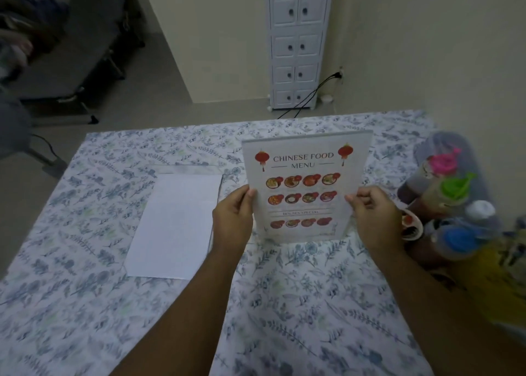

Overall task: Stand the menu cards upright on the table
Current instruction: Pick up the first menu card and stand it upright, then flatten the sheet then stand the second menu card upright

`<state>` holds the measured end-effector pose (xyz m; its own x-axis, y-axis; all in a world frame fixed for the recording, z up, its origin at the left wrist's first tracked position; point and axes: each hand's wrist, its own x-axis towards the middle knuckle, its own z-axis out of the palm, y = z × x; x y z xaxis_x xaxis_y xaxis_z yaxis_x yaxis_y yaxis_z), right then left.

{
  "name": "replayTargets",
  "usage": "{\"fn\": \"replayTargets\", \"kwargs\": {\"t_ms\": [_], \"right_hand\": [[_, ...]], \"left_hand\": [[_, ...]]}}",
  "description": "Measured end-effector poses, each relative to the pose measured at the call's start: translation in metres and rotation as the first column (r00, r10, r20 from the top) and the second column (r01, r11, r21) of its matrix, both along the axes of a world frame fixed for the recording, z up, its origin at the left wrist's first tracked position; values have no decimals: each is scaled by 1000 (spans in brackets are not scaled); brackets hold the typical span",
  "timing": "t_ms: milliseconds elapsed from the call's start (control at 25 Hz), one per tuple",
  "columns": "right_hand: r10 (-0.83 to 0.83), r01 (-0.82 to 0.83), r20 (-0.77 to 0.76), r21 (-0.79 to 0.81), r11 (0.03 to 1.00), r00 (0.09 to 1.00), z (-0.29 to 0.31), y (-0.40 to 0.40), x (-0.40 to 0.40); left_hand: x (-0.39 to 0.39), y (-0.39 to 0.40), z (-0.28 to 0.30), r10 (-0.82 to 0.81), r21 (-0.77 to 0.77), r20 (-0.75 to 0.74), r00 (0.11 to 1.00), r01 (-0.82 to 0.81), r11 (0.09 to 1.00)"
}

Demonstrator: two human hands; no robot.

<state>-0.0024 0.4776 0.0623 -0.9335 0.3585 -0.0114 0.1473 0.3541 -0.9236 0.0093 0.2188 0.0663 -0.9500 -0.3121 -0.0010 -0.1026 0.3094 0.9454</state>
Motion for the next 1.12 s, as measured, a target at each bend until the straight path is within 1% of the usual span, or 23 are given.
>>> {"fn": "replayTargets", "kwargs": {"t_ms": [280, 400, 480, 560, 600, 680, 720, 760, 840, 920, 1000, 1040, 1120], "right_hand": [[44, -43, -48, 33, 999, 998, -5, 3, 1], [55, -54, -40, 32, 998, 998, -4, 3, 3], [100, -100, -10, 44, 994, 995, 1, 4, 6], [164, -162, -14, 109, 981, 986, 9, 4, 18], [180, -168, -43, 192, 967, 983, 12, 5, 28], [205, -155, -85, 402, 902, 975, 15, -2, 51], [256, -185, -81, 491, 851, 963, 14, -11, 62], [338, -253, -57, 550, 796, 939, 12, -25, 71], [514, -433, 46, 604, 669, 857, 0, -65, 77], [631, -561, 132, 617, 551, 765, -16, -110, 79], [701, -614, 166, 646, 455, 694, -32, -151, 77], [716, -621, 187, 669, 408, 673, -39, -173, 74], [700, -623, 253, 706, 338, 667, -52, -209, 66]], "left_hand": [[2, 9, 4, 61, -83, -3, 998, -61, 995], [5, 11, 8, 66, -85, 11, 998, -65, 994], [7, 11, 12, 63, -86, 15, 998, -61, 994], [9, 10, 18, 52, -95, 30, 998, -49, 994], [13, 8, 20, 41, -105, 32, 999, -37, 994], [25, -1, 21, 9, -156, 22, 1000, -6, 988], [33, -7, 18, -4, -213, 24, 1000, 9, 977], [42, -17, 15, -15, -287, 40, 999, 26, 958], [58, -40, 6, -19, -436, 79, 997, 52, 898], [72, -69, -4, -9, -546, 121, 993, 74, 835], [82, -101, -13, 15, -618, 195, 981, 110, 779], [86, -121, -19, 27, -640, 237, 971, 135, 756], [90, -158, -30, 42, -674, 311, 950, 189, 714]]}}
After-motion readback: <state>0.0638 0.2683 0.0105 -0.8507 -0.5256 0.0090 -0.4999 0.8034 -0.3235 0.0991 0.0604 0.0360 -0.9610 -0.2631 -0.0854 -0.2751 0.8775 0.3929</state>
